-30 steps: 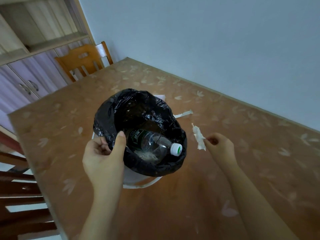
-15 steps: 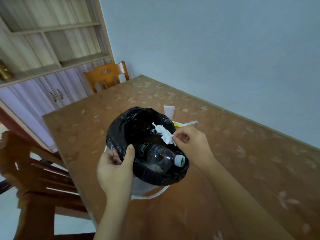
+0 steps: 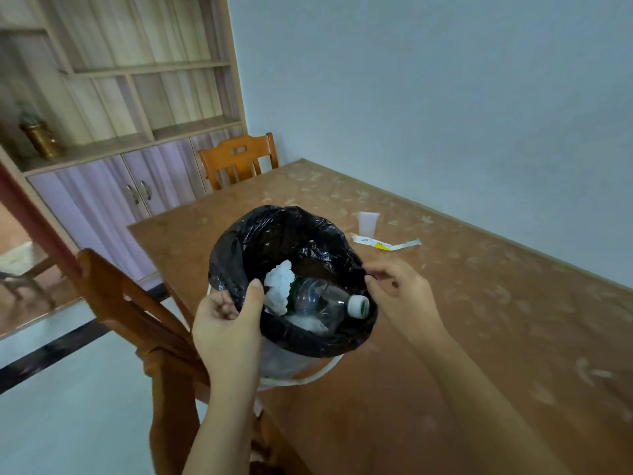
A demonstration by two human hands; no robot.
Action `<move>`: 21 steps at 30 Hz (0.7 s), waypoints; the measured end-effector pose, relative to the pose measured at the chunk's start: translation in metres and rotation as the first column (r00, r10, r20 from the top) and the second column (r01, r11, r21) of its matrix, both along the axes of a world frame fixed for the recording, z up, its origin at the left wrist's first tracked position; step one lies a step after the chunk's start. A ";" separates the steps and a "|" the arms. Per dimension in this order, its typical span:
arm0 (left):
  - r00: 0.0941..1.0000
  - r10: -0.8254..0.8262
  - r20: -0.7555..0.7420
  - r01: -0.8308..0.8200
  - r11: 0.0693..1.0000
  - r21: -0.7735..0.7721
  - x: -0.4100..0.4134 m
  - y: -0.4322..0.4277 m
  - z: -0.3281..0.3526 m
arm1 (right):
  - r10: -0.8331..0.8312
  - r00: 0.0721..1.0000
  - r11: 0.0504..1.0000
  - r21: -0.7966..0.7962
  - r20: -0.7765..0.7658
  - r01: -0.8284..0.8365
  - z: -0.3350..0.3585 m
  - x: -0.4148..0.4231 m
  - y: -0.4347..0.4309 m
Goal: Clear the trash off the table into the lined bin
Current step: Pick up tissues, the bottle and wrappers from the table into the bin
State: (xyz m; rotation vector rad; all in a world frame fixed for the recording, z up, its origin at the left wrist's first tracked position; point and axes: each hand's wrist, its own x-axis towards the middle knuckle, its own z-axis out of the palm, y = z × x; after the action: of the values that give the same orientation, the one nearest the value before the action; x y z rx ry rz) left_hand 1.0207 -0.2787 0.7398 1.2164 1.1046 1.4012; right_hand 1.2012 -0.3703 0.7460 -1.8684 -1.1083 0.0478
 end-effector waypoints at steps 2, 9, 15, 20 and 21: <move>1.000 -0.014 -0.005 0.014 1.000 0.016 -0.025 0.015 0.005 | -0.064 0.997 0.998 0.022 -0.051 0.065 -0.001 -0.026 0.003; 0.993 -0.109 -0.045 0.112 0.991 0.069 -0.096 0.067 0.020 | -0.240 0.969 0.969 0.048 -0.057 0.243 -0.009 -0.110 0.037; 0.985 -0.170 -0.002 0.170 0.985 0.034 -0.125 0.115 0.019 | -0.312 0.949 0.949 0.033 -0.040 0.313 -0.016 -0.140 0.065; 0.973 -0.229 -0.004 0.229 0.973 0.042 -0.120 0.175 0.010 | -0.406 0.914 0.914 0.024 -0.014 0.406 -0.027 -0.128 0.105; 0.970 -0.244 0.000 0.244 0.969 0.042 -0.116 0.188 0.008 | -0.422 0.907 0.906 0.024 0.001 0.422 -0.030 -0.123 0.114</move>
State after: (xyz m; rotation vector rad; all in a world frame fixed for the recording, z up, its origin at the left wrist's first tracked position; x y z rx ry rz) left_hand 0.9047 -0.0903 0.7475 1.3299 0.8920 1.2431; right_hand 1.0787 -0.2564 0.7158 -2.0497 -0.6824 -0.2192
